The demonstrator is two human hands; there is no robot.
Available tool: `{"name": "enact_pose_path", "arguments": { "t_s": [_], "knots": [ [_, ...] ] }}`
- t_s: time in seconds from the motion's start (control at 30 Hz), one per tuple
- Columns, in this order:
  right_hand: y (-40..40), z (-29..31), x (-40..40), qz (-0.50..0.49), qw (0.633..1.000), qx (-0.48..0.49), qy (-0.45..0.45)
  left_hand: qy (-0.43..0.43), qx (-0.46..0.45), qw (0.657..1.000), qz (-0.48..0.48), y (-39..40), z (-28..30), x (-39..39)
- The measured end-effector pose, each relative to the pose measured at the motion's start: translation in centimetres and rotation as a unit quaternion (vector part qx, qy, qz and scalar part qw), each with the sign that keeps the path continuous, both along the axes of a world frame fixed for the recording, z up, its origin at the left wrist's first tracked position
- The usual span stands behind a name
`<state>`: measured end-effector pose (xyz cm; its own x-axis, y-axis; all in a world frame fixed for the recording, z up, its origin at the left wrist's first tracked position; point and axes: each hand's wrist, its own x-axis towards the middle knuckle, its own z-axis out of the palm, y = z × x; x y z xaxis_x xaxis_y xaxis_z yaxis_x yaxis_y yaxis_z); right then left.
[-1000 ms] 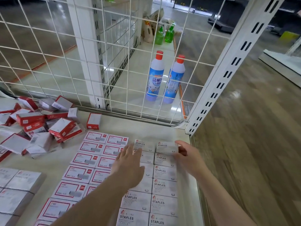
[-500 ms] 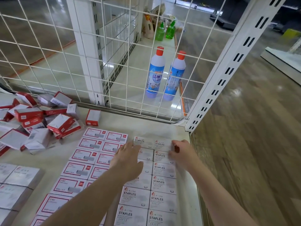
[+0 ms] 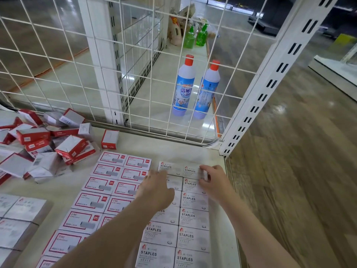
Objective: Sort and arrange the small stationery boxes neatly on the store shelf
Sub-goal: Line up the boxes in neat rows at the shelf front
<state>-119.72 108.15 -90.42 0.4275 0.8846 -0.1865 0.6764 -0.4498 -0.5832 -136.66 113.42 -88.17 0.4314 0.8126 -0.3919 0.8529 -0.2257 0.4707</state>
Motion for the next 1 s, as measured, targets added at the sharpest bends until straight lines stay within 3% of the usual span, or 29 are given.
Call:
{"name": "enact_pose_path", "arguments": {
  "t_s": [0.57, 1.0],
  "knots": [
    [-0.3, 0.4, -0.3, -0.021, 1.0, 0.007, 0.015, 0.012, 0.025, 0.999, -0.034, 0.0, 0.1, -0.5],
    [-0.8, 1.1, -1.1, -0.035, 0.999, -0.018, -0.022, -0.004, 0.02, 0.999, -0.045, 0.8, 0.2, -0.6]
  ]
}}
